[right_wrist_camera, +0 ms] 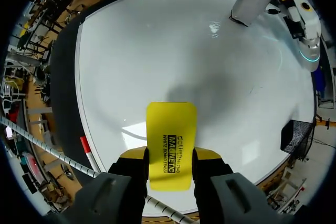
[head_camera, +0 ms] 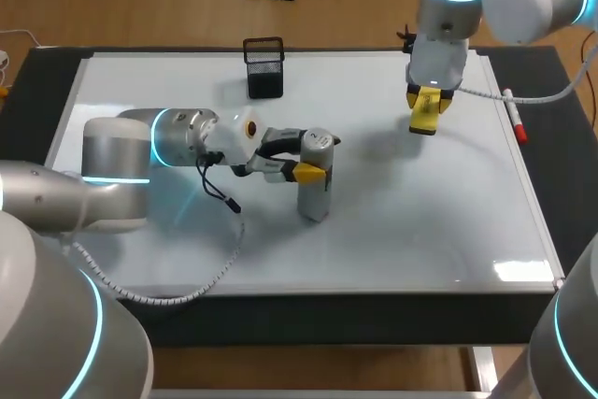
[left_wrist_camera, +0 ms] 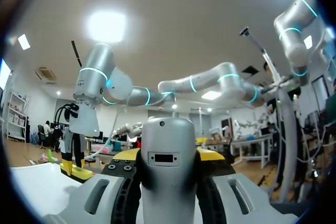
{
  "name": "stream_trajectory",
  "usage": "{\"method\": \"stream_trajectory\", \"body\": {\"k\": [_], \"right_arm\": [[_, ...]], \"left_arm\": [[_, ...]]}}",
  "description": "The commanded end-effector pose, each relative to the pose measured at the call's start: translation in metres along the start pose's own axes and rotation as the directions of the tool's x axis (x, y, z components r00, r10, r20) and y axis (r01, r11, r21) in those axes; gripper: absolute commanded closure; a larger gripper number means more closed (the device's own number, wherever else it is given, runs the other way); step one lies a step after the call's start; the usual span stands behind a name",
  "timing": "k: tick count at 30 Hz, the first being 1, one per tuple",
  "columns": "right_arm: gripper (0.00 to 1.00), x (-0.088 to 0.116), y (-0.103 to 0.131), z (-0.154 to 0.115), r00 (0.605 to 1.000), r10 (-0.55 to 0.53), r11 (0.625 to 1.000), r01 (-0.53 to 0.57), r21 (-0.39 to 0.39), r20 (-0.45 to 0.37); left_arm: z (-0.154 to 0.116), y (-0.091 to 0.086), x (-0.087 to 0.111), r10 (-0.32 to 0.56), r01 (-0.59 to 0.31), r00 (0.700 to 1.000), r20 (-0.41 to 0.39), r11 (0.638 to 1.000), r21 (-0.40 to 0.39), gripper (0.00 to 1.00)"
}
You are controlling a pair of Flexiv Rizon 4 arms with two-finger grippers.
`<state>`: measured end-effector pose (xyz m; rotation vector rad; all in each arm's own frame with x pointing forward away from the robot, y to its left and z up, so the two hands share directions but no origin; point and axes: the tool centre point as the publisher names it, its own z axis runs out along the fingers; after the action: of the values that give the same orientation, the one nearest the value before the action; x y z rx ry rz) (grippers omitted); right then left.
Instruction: Pick up the inspection probe, press it on each red-marked spot on the whiteboard one by one, put down the probe, pick up the eraser, and wipe off all the red marks.
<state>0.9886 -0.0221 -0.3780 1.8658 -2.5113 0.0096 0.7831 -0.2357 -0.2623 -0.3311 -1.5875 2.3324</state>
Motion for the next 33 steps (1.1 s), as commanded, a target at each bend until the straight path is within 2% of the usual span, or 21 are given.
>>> {"method": "stream_trajectory", "body": {"k": [1,5,16,24,26,33], "right_arm": [[1.00,0.0009,-0.0002,-0.0010,1.000,-0.002,1.000,0.002,0.002,-0.002],[1.00,0.0009,-0.0002,-0.0010,1.000,-0.002,1.000,0.002,0.002,-0.002],[1.00,0.0009,-0.0002,-0.0010,1.000,-0.002,1.000,0.002,0.002,-0.002],[1.00,0.0009,-0.0002,-0.0010,1.000,-0.002,1.000,0.002,0.002,-0.002],[1.00,0.0009,-0.0002,-0.0010,1.000,-0.002,1.000,0.002,0.002,-0.002],[1.00,0.0009,-0.0002,-0.0010,1.000,-0.002,1.000,0.002,0.002,-0.002]], "left_arm": [[0.0003,-0.0018,0.0027,-0.002,0.003,1.000,0.016,1.000,-0.018,1.00],[-0.0004,0.0001,0.0016,-0.006,0.007,1.000,0.023,1.000,-0.022,1.00],[-0.0023,0.0041,-0.0034,0.018,-0.010,0.998,0.052,0.987,-0.162,1.00],[-0.0041,0.0058,-0.0046,0.018,-0.007,0.998,0.055,0.979,-0.202,1.00],[-0.0045,0.0066,-0.0046,0.020,-0.007,0.998,0.056,0.972,-0.235,1.00],[-0.0029,0.0071,-0.0039,0.019,-0.006,0.999,0.047,0.966,-0.257,1.00]]}}
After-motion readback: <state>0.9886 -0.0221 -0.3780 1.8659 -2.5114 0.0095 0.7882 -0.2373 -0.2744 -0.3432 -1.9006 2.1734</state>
